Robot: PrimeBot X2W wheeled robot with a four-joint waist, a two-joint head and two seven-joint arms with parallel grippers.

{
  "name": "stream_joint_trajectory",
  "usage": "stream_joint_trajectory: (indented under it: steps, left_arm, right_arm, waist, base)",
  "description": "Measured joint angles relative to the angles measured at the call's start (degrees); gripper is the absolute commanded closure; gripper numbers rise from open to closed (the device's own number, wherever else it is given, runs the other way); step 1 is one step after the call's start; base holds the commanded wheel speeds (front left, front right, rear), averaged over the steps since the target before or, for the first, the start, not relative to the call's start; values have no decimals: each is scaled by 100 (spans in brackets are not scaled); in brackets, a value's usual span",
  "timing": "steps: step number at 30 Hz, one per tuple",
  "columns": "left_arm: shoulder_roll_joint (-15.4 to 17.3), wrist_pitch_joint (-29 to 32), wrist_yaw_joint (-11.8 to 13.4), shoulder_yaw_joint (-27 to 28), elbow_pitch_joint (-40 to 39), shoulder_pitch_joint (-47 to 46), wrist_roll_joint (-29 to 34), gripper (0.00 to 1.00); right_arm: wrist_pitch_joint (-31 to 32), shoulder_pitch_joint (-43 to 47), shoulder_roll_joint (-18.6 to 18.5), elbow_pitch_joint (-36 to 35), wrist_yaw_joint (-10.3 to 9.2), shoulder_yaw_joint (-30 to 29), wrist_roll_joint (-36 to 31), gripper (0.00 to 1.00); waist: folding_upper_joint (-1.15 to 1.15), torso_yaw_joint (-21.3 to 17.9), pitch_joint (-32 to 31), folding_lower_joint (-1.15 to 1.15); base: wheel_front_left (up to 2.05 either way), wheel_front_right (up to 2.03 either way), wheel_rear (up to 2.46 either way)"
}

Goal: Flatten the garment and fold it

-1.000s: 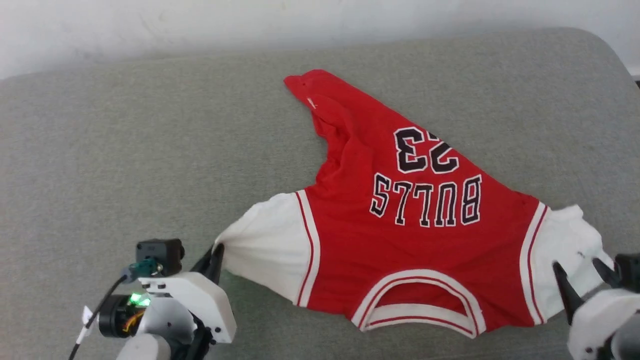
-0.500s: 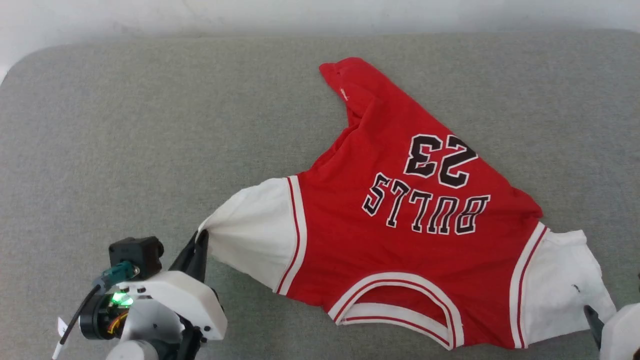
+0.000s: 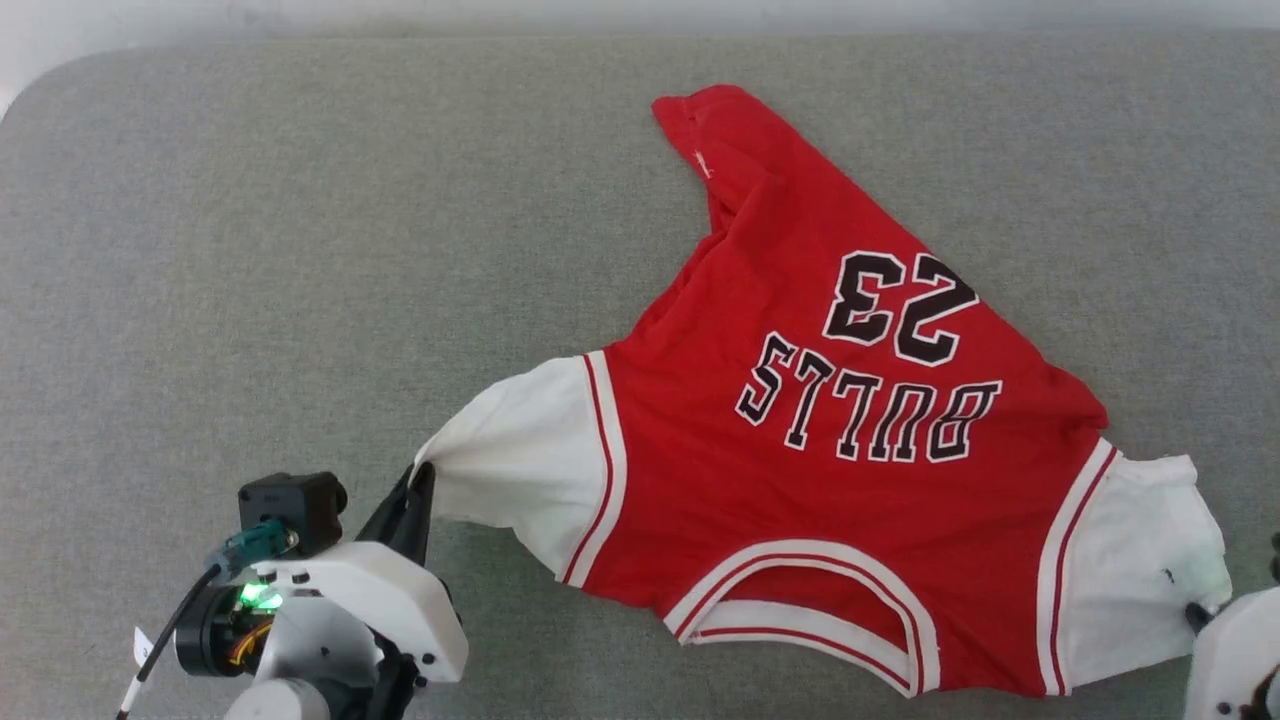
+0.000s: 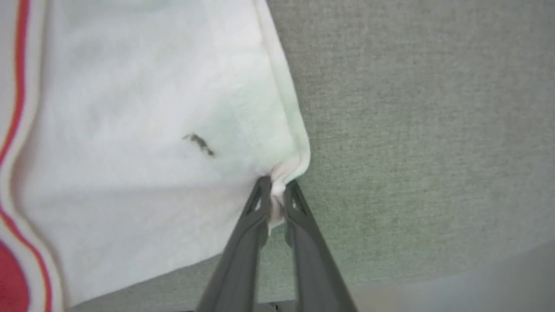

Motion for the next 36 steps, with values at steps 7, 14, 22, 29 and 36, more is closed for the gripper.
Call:
stream_joint_trajectory:
  steps: [7, 14, 22, 29, 36]
  left_arm:
    - [83, -38, -96, 69, -73, 1, -142, 100]
    - [216, -70, -177, 349, -623, -73, -441, 100]
    - [655, 90, -257, 831, -1340, -834, -547, 100]
    - [766, 24, -257, 1326, -1713, -1918, -820, 100]
    - [937, -3, -258, 1550, -1461, -2980, -962, 100]
  right_arm:
    - [-152, -29, -89, -421, -13, 337, 437, 100]
    - [-200, -350, -664, -1779, -13, 497, 933, 100]
    - [-85, -1440, -1136, -2878, -14, 305, 1639, 100]
    - [182, -2731, -1226, -2998, -13, 376, 1790, 100]
    - [163, -4005, -1529, -2547, -11, 781, 1744, 100]
  waist:
    - [0, -111, -292, 1]
    - [0, -249, -734, 0]
    - [0, -388, -1091, 0]
    - [0, -530, -1171, 0]
    - [0, -574, -979, 1]
  base:
    - [0, 0, 0]
    - [0, 0, 0]
    - [0, 0, 0]
    - [0, 0, 0]
    - [0, 0, 0]
